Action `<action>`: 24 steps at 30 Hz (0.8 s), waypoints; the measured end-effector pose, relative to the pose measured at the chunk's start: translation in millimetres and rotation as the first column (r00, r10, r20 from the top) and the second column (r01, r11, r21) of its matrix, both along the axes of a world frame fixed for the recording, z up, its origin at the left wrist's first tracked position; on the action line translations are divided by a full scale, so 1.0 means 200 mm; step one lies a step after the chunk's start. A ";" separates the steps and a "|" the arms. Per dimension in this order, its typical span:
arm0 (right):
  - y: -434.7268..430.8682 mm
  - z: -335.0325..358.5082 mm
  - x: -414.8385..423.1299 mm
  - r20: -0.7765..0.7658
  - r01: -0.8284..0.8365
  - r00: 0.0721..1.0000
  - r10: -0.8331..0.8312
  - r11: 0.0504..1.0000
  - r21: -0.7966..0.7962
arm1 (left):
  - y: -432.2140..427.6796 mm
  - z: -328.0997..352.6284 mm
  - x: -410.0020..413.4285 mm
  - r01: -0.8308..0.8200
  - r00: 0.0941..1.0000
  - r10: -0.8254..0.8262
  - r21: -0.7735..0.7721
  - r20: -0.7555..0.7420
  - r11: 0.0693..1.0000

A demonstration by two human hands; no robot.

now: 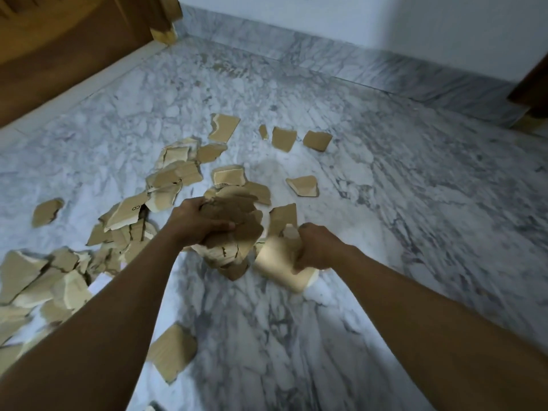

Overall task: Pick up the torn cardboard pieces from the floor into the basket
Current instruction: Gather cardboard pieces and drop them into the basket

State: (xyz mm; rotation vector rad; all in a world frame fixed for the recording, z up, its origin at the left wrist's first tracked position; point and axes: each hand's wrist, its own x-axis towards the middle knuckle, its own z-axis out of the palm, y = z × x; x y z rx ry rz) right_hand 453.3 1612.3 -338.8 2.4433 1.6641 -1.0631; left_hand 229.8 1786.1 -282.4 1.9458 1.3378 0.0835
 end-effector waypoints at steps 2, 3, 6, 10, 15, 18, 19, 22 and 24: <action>0.01 -0.03 -0.05 0.041 0.000 0.999 0.000 1.000 -0.003 | -0.02 -0.02 -0.01 -0.047 0.999 0.047 -0.018 0.021 0.999; 0.01 -0.04 -0.06 0.044 0.004 0.999 -0.004 1.000 -0.008 | -0.03 -0.04 -0.01 -0.071 0.997 0.072 -0.029 0.028 0.997; -0.02 -0.04 -0.05 -0.020 0.080 0.997 -0.081 0.996 -0.041 | -0.06 -0.05 0.01 -0.104 0.994 0.106 -0.048 0.040 0.993; -0.16 0.03 0.01 -0.201 0.182 0.962 -0.185 0.983 -0.033 | -0.08 -0.01 0.06 -0.114 0.989 0.119 -0.063 0.086 0.992; -0.38 0.35 0.23 -0.536 0.441 0.762 -0.363 0.897 0.020 | -0.10 0.09 0.21 -0.168 0.978 0.174 -0.061 0.115 0.984; -0.45 0.60 0.42 -0.624 0.641 0.624 -0.470 0.764 0.065 | -0.17 0.23 0.43 -0.069 0.991 0.068 0.006 0.115 0.998; -0.47 0.67 0.47 -0.659 0.701 0.572 -0.488 0.708 0.084 | -0.20 0.29 0.51 -0.022 0.988 0.023 -0.006 0.150 1.000; -0.52 0.90 0.61 -0.759 0.840 0.425 -0.494 0.527 0.128 | -0.33 0.49 0.80 0.145 0.938 -0.095 -0.126 0.334 0.981; -0.59 1.03 0.70 -0.788 0.897 0.356 -0.502 0.419 0.138 | -0.48 0.66 1.02 0.277 0.869 -0.139 -0.235 0.474 0.932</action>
